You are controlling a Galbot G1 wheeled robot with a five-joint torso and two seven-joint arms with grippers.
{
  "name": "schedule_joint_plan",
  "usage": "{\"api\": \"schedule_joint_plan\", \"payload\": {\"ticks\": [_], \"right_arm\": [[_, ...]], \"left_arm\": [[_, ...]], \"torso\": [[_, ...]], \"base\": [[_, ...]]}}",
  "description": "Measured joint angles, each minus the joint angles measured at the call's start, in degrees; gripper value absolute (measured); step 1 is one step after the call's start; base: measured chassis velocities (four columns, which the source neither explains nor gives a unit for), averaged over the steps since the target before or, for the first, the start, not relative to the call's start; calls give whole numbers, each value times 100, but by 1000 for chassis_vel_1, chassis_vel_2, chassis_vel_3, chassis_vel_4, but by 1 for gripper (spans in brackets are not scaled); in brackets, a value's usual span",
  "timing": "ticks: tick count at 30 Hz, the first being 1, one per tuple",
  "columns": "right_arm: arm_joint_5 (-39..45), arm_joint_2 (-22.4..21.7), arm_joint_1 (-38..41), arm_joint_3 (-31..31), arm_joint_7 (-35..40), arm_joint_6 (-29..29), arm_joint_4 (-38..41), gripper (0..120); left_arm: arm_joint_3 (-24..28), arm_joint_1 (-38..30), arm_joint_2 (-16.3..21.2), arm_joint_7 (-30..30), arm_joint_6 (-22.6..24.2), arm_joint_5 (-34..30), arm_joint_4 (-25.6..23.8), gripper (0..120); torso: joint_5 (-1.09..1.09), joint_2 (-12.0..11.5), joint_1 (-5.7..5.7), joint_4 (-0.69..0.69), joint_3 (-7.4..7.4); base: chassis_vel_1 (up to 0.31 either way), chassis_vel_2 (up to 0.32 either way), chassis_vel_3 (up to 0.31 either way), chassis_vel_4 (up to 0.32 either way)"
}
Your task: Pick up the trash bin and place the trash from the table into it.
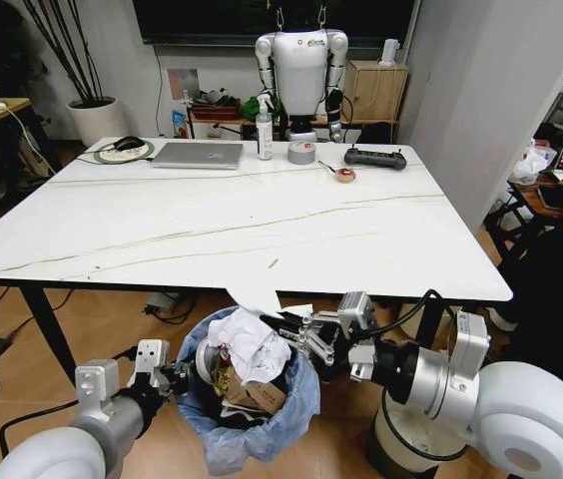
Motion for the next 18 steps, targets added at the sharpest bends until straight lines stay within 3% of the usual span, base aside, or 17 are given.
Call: {"api": "schedule_joint_plan", "payload": {"ticks": [18], "right_arm": [[-852, 113, 79, -711, 0, -115, -444, 0]], "left_arm": [[39, 35, 25, -6, 0, 50, 0, 0]], "torso": [[0, 0, 0, 1, 0]], "base": [[0, 0, 0, 0]]}}
